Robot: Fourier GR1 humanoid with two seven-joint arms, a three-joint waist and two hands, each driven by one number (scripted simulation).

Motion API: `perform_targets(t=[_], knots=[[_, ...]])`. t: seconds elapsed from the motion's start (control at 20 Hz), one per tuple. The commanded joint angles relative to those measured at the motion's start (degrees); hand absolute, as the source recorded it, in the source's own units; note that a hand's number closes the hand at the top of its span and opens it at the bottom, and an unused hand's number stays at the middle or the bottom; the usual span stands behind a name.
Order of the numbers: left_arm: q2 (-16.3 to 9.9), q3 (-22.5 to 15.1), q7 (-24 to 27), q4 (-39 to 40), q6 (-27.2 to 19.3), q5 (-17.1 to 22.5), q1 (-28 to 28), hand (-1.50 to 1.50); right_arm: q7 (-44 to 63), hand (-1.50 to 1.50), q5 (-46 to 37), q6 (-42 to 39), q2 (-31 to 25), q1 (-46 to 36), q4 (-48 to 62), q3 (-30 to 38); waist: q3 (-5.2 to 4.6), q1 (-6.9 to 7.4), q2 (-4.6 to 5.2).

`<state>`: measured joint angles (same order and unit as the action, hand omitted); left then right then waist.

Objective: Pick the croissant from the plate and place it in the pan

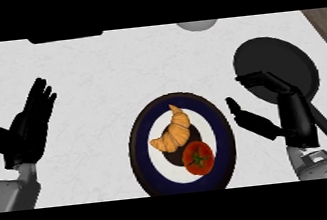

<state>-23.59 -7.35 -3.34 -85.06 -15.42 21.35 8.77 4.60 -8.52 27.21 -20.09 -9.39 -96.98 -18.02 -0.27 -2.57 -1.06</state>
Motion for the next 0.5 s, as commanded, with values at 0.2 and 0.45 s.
perform_targets(t=[0.2, 0.45], knots=[[-1.32, 1.17, -3.49, -3.12, 0.47, 1.00, -1.01, 0.00, 18.43, -1.50, -23.30, 1.34, -9.59, 11.79, -17.03, -9.19, 0.02, 1.27, 0.24], [1.37, -1.67, -5.00, -5.67, -2.88, -2.59, -0.10, 0.00, 35.96, -1.50, -27.49, -12.79, -12.08, 3.88, -27.92, -8.91, 0.10, 2.36, 0.70]])
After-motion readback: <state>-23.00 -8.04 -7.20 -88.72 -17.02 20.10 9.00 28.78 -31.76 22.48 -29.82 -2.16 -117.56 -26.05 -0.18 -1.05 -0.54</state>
